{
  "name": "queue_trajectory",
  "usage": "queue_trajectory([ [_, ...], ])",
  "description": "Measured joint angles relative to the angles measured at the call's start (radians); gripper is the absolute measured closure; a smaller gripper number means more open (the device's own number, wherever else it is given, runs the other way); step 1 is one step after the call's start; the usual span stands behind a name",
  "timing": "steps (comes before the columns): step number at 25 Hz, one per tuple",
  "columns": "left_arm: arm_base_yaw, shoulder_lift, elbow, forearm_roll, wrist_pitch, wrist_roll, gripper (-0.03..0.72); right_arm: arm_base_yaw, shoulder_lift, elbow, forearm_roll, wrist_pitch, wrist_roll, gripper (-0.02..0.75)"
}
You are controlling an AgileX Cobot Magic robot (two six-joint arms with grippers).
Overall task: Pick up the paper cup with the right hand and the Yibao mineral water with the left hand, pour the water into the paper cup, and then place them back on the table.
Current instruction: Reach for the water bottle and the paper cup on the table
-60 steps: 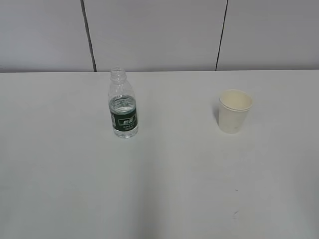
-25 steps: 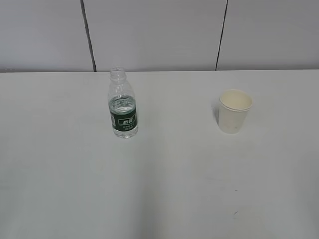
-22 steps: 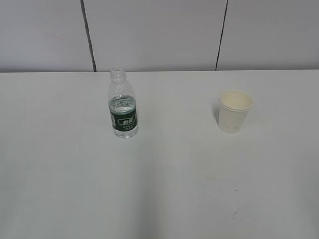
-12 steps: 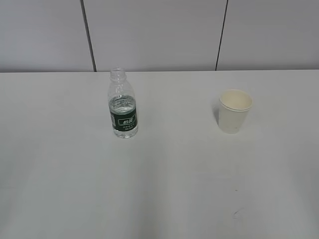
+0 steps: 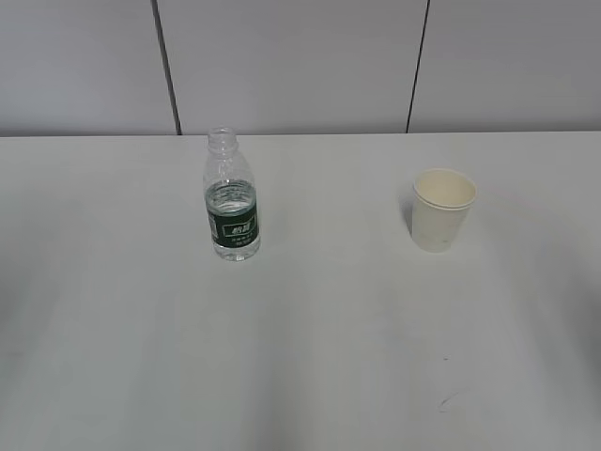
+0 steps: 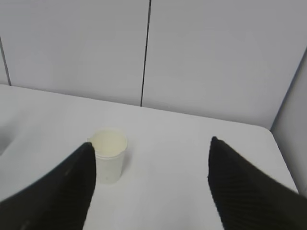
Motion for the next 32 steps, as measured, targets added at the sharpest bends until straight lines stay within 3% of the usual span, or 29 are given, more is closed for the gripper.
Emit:
queue_trajectory([
  [8,0.0,0.27,0.012,0.048,-0.27,0.002,0.348,0.0,0.23,0.069,-0.008,-0.345,0.024,0.169],
  [12,0.0,0.374,0.077,0.079,-0.486,0.001,0.377,0.0,0.318,0.096,-0.01,-0.427,0.026,0.169],
  [21,0.0,0.58,0.248,0.242,-0.874,-0.166,0.393,0.0,0.556,0.098,-0.012,-0.615,0.027,0.169],
  [27,0.0,0.699,0.274,0.265,-1.048,-0.174,0.396,0.0,0.816,0.098,-0.008,-0.953,0.029,0.169],
  [32,0.0,0.756,0.274,0.296,-1.093,-0.176,0.397,0.0,0.988,0.098,0.084,-1.207,0.029,0.169],
])
